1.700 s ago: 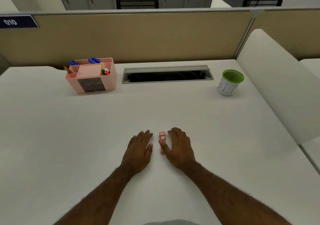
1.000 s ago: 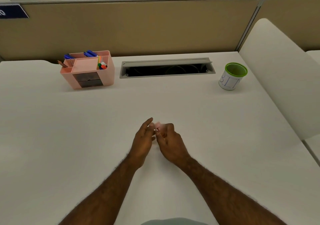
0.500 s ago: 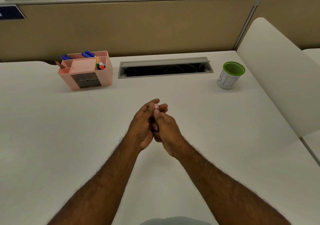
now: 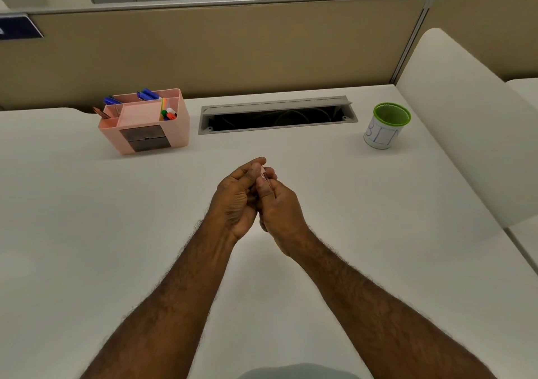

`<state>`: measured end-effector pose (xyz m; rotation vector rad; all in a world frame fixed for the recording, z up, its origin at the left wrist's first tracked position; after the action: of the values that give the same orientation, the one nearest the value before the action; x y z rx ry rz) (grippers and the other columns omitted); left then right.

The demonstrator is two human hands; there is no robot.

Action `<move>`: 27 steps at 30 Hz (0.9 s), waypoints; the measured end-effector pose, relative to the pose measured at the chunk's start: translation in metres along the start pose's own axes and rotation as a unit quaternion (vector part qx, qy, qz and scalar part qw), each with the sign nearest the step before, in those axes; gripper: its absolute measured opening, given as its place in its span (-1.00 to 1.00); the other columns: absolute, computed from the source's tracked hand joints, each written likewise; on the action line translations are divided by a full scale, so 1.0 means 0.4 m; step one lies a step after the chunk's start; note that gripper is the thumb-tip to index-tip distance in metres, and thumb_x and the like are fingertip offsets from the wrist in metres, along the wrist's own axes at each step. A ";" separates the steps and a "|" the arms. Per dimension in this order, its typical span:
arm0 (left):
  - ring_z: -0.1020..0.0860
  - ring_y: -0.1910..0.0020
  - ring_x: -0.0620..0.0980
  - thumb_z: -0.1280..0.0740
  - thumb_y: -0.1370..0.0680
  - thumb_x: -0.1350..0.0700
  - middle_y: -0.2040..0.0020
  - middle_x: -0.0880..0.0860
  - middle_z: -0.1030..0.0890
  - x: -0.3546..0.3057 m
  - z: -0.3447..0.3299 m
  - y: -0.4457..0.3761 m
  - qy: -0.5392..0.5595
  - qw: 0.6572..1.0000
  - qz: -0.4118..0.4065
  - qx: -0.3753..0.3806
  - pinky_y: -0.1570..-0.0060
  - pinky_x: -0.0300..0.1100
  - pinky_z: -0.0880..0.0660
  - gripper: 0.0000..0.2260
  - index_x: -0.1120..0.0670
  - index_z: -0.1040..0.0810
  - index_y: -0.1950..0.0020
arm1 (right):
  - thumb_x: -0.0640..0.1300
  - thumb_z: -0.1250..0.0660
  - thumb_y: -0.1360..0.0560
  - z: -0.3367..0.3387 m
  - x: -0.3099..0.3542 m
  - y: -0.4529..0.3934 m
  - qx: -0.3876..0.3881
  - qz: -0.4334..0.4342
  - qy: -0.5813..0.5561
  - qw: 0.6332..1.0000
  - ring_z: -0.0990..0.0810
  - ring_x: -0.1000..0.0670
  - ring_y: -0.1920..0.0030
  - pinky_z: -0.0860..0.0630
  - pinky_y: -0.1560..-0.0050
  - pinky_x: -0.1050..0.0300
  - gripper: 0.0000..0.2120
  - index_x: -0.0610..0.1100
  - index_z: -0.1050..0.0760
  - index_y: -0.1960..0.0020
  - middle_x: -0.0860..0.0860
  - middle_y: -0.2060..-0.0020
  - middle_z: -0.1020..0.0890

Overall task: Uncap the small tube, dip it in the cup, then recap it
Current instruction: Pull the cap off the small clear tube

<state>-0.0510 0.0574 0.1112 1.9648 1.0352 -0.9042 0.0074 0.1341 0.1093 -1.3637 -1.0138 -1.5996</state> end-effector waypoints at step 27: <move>-0.71 0.06 0.04 -0.32 -0.56 0.15 0.08 0.07 -0.73 -0.021 -0.032 0.009 0.001 0.999 -0.034 -0.041 0.03 -0.08 -0.65 -0.86 0.10 -0.66 -0.05 | 0.07 -0.12 -0.63 0.021 0.025 -0.008 0.035 0.019 -0.034 0.999 -0.37 0.17 0.58 -0.31 0.50 0.31 -0.62 0.03 -0.40 0.34 0.16 0.61 -0.44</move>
<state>-0.0483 0.0636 0.1254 1.8725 1.1297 -0.8814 0.0063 0.1426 0.1200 -1.3891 -1.0689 -1.4846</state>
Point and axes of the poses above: each hand's wrist, its own y-axis away from the middle knuckle, its own z-axis out of the back of the hand, x = y × z, the point moved 1 cm from there along -y, towards the middle knuckle
